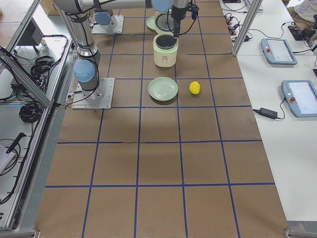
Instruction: Press rice cooker button
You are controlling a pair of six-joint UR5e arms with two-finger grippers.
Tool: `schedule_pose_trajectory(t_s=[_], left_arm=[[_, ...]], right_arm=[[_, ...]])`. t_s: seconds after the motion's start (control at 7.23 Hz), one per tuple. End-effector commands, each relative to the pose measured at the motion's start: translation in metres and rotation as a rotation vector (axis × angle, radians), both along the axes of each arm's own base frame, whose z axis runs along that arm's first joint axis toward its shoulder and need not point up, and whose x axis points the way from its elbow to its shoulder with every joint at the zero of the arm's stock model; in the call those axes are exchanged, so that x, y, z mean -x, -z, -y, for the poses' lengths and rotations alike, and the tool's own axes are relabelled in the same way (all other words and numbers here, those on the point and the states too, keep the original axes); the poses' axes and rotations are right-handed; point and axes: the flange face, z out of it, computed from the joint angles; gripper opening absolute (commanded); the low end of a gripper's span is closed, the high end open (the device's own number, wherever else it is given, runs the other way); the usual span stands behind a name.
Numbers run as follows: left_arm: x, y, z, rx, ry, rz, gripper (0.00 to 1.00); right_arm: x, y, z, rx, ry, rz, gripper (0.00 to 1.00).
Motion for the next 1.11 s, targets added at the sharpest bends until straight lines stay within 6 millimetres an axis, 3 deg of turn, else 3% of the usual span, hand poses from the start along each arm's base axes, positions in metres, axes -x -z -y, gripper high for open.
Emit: schedule_pose_trajectory(t_s=[0.0, 0.97], left_arm=[[0.0000, 0.0000, 0.0001, 0.000, 0.000, 0.000, 1.00], [0.0000, 0.0000, 0.0001, 0.000, 0.000, 0.000, 1.00]], right_arm=[[0.0022, 0.0001, 0.0005, 0.000, -0.016, 0.001, 1.00], [0.0070, -0.0020, 0.0057, 0.029, -0.027, 0.011, 1.00]])
